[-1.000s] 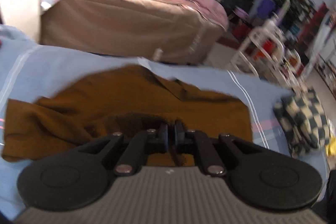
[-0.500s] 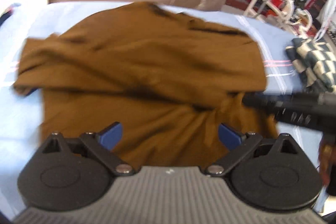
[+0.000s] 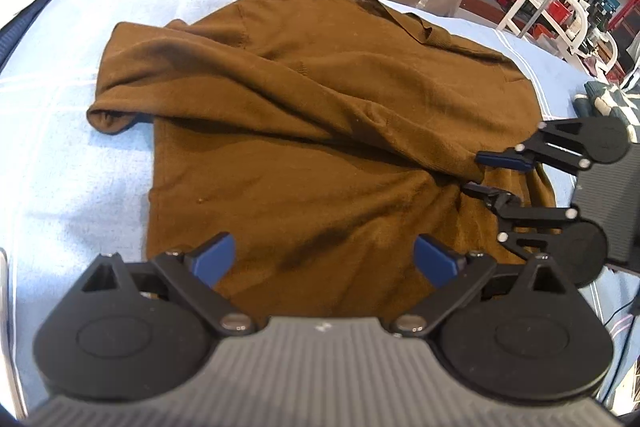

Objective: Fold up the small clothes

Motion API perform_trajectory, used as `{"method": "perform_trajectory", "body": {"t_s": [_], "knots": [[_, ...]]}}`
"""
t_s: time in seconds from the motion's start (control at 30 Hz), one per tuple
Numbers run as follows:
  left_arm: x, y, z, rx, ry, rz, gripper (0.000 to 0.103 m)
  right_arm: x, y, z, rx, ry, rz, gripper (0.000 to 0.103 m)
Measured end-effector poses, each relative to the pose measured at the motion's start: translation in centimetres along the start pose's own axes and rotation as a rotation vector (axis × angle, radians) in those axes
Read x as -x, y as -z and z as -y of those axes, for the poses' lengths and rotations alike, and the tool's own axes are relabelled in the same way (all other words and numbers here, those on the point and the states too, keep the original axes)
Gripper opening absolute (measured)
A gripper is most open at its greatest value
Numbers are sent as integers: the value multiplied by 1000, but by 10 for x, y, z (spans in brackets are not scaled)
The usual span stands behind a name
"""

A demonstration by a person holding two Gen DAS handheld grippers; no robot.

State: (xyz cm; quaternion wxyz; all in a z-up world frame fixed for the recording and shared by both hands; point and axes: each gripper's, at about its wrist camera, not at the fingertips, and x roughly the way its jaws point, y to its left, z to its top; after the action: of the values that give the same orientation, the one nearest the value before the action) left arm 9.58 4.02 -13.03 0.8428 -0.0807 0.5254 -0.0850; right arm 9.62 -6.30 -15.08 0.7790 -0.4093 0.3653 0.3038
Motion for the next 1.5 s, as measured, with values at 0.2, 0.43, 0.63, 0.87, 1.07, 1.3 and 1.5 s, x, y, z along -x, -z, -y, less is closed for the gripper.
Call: {"method": "perform_trajectory", "body": {"t_s": [0.2, 0.43, 0.63, 0.87, 1.07, 1.3, 1.5], "knots": [[0, -2, 1, -12, -5, -7, 98, 11, -3, 45, -310, -185, 42, 8], [-3, -5, -1, 2, -6, -30, 98, 5, 69, 151, -1152, -534, 43, 5], [-6, -7, 4, -6, -6, -31, 98, -7, 116, 178, -1259, -461, -83, 27], [-8, -9, 9, -14, -15, -34, 98, -1, 108, 163, -1302, -475, 64, 55], [-7, -10, 9, -29, -22, -40, 98, -35, 93, 151, -1364, -462, 36, 58], [-7, -13, 0, -21, -42, -31, 98, -42, 91, 139, -1475, -518, 94, 27], [-3, -30, -18, -22, -102, 21, 98, -27, 81, 155, -1419, -496, 133, 6]]}}
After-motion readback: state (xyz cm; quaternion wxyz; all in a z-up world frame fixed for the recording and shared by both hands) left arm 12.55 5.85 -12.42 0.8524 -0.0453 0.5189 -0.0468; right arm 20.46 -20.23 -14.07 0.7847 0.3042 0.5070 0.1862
